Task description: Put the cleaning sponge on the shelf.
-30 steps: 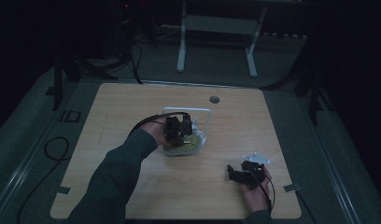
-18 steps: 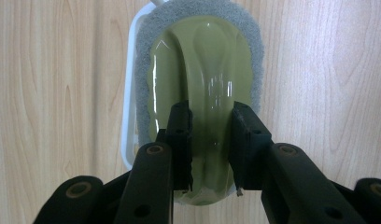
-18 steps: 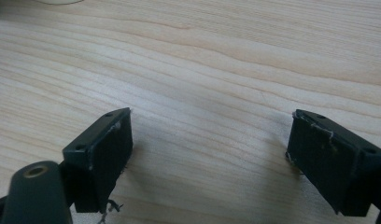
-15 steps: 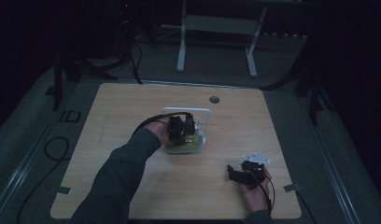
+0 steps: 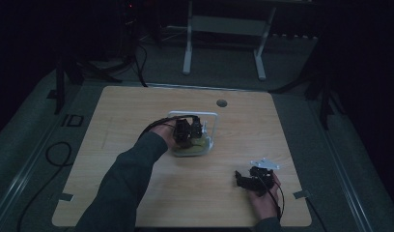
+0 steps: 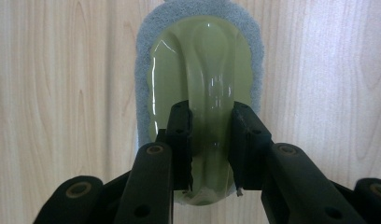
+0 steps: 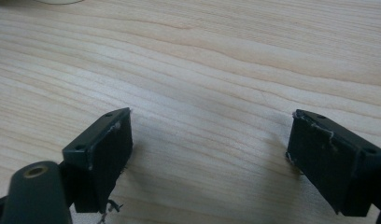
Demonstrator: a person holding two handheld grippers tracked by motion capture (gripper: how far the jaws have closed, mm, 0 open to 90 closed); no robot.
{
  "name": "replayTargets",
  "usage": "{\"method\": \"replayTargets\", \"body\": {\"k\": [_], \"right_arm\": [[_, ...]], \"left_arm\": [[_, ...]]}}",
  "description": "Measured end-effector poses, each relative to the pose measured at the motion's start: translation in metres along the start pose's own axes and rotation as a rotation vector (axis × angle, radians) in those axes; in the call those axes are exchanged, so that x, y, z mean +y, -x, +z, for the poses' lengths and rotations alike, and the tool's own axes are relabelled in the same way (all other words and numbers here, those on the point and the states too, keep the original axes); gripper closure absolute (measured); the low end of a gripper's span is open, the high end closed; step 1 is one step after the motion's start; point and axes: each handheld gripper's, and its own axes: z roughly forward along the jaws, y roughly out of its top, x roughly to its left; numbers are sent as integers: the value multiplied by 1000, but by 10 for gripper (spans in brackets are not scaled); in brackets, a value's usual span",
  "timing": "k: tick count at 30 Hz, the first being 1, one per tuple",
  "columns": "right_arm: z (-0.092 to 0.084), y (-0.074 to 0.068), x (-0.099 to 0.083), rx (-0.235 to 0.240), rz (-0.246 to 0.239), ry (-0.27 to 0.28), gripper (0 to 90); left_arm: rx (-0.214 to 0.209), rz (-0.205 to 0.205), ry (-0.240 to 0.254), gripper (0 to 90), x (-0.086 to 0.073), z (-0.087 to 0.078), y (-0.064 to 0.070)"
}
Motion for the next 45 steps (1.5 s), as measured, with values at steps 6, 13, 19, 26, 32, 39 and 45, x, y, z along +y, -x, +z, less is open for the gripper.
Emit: {"method": "replayTargets", "body": {"k": [6, 13, 19, 26, 32, 39, 45], "right_arm": [[0, 0, 0, 1, -1, 0, 137], [0, 0, 0, 1, -4, 1, 137], [0, 0, 0, 1, -1, 0, 137], [0, 0, 0, 1, -2, 0, 137], [0, 0, 0, 1, -2, 0, 137], [0, 0, 0, 2, 0, -1, 137], [0, 0, 0, 2, 0, -1, 137]], "left_arm": [[12, 5, 6, 716, 1, 1, -1], [26, 9, -8, 716, 2, 6, -2], [34, 16, -17, 716, 3, 9, -2], [48, 30, -21, 716, 3, 15, -3], [50, 34, -27, 715, 6, 18, -3], [60, 29, -37, 714, 6, 22, -6], [72, 36, -50, 713, 8, 25, -5]]}}
